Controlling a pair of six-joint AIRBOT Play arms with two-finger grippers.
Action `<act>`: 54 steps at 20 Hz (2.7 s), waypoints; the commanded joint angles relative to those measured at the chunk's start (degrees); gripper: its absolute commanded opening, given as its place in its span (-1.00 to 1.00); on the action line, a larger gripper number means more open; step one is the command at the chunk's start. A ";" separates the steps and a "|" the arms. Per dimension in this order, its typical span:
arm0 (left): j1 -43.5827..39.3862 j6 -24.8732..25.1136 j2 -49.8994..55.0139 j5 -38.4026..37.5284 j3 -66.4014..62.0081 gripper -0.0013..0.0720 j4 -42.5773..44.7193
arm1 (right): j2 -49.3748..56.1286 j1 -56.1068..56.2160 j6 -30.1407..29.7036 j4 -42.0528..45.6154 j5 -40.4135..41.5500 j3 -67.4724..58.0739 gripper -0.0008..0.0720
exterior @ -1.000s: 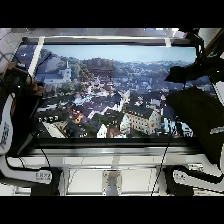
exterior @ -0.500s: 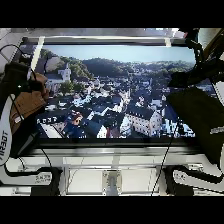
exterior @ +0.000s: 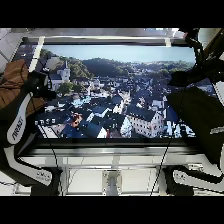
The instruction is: Fold the clothes and pants, and hang the long-sleeved shirts on hangers.
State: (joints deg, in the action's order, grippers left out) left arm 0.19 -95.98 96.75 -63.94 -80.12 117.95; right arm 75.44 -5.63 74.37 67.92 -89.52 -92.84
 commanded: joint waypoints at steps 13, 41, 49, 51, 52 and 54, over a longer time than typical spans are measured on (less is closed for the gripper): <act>2.29 -4.55 2.95 2.93 -0.02 -0.91 10.64 | 0.04 0.00 -0.11 0.02 3.63 -0.04 -0.92; -55.45 -2.58 -4.02 54.49 -0.13 -0.28 -47.91 | -1.03 -18.67 -2.14 -6.08 3.98 -0.04 -0.86; -17.68 -4.55 -22.12 5.22 1.14 0.49 -27.47 | -5.03 -23.56 -3.69 -13.31 1.97 15.52 -0.33; -9.49 -4.17 -25.94 1.33 6.43 0.49 -26.80 | -9.16 -20.46 -5.01 -14.80 2.34 28.57 -0.33; -6.67 -4.13 -27.85 1.55 10.19 0.49 -26.86 | -11.15 -18.40 -5.03 -15.63 2.47 35.12 -0.20; -2.75 -4.11 -31.08 3.78 18.64 0.49 -26.86 | -13.81 -13.66 -4.55 -17.40 3.15 45.42 0.27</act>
State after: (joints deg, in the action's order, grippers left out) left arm -10.57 -100.07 70.39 -56.05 -69.76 89.21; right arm 65.60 -24.01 70.11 53.74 -86.96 -61.71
